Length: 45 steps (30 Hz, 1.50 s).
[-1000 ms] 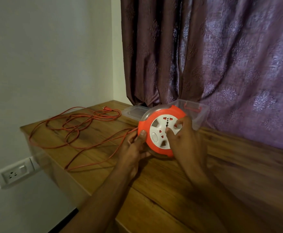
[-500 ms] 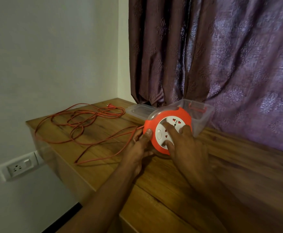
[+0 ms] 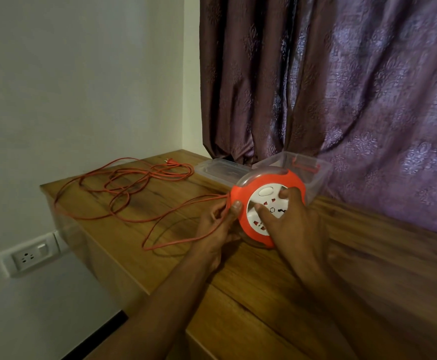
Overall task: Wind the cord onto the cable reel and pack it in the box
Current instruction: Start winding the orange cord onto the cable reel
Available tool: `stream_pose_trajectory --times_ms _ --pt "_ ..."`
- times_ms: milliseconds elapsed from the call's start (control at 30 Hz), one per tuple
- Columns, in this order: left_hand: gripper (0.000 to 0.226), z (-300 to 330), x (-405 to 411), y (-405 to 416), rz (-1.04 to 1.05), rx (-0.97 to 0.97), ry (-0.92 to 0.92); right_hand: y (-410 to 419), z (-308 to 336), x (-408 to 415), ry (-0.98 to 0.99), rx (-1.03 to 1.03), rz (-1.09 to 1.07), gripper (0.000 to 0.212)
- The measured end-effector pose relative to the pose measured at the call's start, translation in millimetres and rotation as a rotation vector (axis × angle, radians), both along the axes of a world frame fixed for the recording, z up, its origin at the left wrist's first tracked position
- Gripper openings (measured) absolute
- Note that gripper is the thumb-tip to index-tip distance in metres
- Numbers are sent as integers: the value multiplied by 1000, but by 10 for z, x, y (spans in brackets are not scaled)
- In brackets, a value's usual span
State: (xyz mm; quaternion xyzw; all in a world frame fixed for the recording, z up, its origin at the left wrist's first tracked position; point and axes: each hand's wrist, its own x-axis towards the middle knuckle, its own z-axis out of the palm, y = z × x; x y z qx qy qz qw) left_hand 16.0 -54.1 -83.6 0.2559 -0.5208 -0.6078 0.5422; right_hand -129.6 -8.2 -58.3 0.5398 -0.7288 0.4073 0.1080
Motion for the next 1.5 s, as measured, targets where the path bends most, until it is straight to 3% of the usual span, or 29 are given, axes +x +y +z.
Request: stream_pose_trajectory --times_ms 133,300,400,567,767,1000,1500 --pt "28 -7 -7 -10 8 8 -14 20 33 21 -17 54 30 53" --pt "24 22 -6 10 6 2 25 163 224 181 56 -83 125 30" --pt "30 21 -40 21 22 23 51 244 313 393 17 -80 225 36" --pt "39 -63 -78 82 -44 68 68 258 265 691 66 102 254 40" --pt "13 -74 -42 102 -92 96 18 159 231 744 34 120 223 32" --pt "45 -61 -55 39 -4 8 47 118 231 703 -94 114 229 26" --pt "12 -30 -71 33 50 20 51 96 265 651 -153 103 252 26"
